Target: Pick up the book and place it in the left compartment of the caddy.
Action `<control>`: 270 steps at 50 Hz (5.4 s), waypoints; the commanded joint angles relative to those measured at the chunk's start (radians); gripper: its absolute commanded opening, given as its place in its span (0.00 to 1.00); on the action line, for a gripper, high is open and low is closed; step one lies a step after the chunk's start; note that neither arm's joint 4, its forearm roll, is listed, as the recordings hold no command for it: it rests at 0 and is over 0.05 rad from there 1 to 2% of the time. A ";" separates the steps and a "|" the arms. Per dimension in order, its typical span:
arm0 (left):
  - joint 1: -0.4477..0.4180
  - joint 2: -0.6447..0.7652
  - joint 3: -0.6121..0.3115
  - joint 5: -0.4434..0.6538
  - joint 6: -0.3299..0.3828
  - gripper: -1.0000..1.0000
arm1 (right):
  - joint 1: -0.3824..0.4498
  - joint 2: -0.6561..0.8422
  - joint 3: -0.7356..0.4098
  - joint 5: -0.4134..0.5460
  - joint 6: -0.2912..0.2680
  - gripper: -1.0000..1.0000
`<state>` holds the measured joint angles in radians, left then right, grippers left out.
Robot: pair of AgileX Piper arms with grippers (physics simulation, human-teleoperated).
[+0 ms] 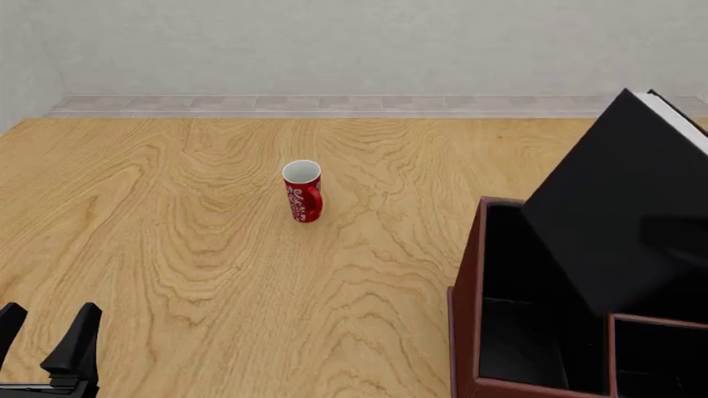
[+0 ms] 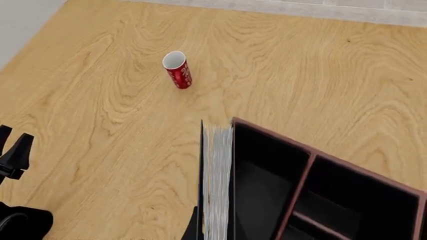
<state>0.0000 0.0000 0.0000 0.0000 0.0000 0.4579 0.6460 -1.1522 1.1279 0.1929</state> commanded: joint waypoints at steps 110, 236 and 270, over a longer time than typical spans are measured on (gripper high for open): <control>0.000 0.000 0.000 0.000 0.000 1.00 | -0.113 -0.024 0.346 -0.260 -0.010 0.00; 0.000 0.000 0.000 0.000 0.000 1.00 | -0.191 0.141 0.687 -0.652 0.022 0.00; 0.000 0.000 0.000 0.000 0.000 1.00 | -0.192 0.165 0.731 -0.705 0.033 0.00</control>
<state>0.0000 0.0000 0.0000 0.0000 0.0000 0.2654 0.8119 -0.4156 0.4316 0.2098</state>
